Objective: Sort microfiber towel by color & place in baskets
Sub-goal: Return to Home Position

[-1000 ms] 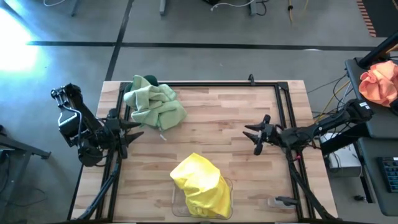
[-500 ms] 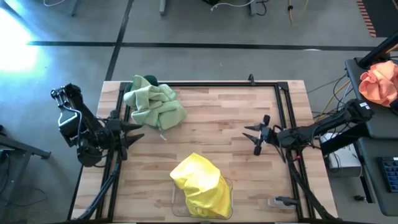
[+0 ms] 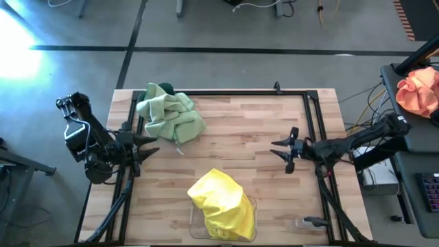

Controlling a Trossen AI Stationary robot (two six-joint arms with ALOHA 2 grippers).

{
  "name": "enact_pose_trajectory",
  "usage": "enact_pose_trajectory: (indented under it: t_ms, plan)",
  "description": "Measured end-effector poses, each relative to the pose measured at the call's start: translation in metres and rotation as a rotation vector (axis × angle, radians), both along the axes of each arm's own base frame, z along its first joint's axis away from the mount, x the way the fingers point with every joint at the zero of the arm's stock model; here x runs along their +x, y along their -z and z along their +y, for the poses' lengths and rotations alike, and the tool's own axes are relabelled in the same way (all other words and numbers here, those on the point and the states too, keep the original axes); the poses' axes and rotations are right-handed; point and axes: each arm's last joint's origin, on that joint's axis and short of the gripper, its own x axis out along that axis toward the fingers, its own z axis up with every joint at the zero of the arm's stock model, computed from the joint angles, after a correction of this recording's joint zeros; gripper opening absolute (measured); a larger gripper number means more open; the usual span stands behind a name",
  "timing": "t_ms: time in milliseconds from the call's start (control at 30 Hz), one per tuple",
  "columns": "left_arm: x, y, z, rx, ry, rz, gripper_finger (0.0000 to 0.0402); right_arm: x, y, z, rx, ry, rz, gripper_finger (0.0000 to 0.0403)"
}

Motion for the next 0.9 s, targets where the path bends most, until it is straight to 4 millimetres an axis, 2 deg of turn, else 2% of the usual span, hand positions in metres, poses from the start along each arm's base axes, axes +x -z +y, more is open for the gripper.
enact_pose_trajectory:
  t_ms: [500,900]
  plan:
    - [0.000,0.000,0.000,0.000,0.000,0.000,0.0157,-0.025,-0.034,-0.006,0.118,-0.088,-0.343,0.0137]
    - [0.000,0.000,0.000,0.023,0.008,0.008,0.0157,-0.036,-0.044,-0.007,0.222,-0.186,-0.474,0.0137]
